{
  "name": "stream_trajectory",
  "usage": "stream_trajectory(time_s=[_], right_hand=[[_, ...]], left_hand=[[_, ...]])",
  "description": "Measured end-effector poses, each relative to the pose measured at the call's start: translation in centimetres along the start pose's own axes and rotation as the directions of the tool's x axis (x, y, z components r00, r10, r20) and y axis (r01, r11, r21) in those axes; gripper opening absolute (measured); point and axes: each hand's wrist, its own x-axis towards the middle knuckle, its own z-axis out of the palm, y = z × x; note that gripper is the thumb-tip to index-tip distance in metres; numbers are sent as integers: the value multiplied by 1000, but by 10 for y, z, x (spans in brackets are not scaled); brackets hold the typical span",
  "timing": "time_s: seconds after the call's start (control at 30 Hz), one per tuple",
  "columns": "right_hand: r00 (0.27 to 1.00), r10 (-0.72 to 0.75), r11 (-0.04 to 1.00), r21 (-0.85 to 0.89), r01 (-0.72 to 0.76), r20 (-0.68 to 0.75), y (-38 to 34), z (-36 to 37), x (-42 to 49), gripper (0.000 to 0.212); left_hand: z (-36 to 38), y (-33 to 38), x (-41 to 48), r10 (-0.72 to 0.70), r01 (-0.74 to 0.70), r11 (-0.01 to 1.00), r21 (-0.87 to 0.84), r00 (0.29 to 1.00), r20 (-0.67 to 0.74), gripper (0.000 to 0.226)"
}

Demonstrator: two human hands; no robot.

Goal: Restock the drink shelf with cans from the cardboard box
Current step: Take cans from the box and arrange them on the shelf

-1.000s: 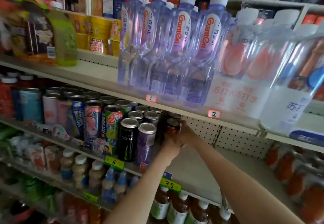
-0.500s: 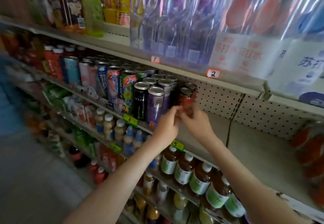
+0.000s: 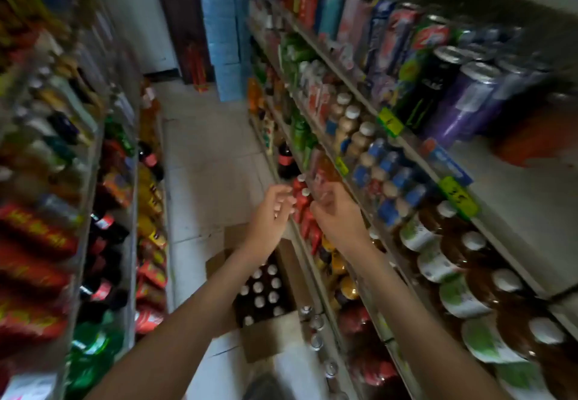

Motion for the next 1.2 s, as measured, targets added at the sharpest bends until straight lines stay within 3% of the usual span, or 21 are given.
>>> stream_trajectory(time_s=[0.2, 0.33, 0.47, 0.53, 0.63, 0.7, 0.73, 0.83, 0.93, 1.0, 1.1, 1.2], right_hand=[[960, 75, 997, -35, -68, 269, 52, 112, 30, 33], [918, 100, 995, -48, -88, 385, 119, 189, 63, 47], [896, 178, 983, -44, -176, 407, 181, 257, 76, 34], [883, 259, 964, -53, -260, 392, 214, 287, 79, 59], [776, 363, 932, -215, -293, 516, 278, 329, 81, 64], [755, 353, 935, -244, -259, 553, 323, 354, 79, 60], [737, 332, 942, -247, -227, 589, 348, 369, 76, 63], [587, 348, 931, -343, -125, 731, 409, 410, 69, 63], [508, 384, 920, -365, -140, 771, 454, 452, 67, 74], [488, 415, 906, -395, -150, 768, 475, 478, 67, 84], [424, 481, 863, -499, -78, 767, 510, 516, 63, 87], [337, 547, 813, -582, 6, 767, 543, 551, 56, 88]], left_hand=[[-66, -116, -3, -277, 302, 948, 97, 938, -210, 17], [-87, -190, 5, -309, 364, 920, 143, 900, -307, 10], [-84, -268, 23, -366, 434, 896, 89, 838, -404, 22], [-71, -311, 34, -372, 435, 900, 15, 789, -489, 34], [-41, -366, 49, -457, 472, 873, -119, 709, -537, 44], [-20, -403, 55, -484, 495, 859, -131, 702, -523, 49], [-10, -425, 57, -468, 504, 859, -93, 699, -540, 47], [12, -486, 64, -307, 490, 858, 155, 732, -609, 50], [36, -541, 69, -227, 475, 806, 355, 800, -556, 23], [53, -575, 69, -310, 508, 765, 397, 830, -464, 20], [83, -624, 64, -583, 623, 720, 307, 782, -220, 39], [114, -684, 51, -770, 593, 539, 598, 635, 64, 41]])
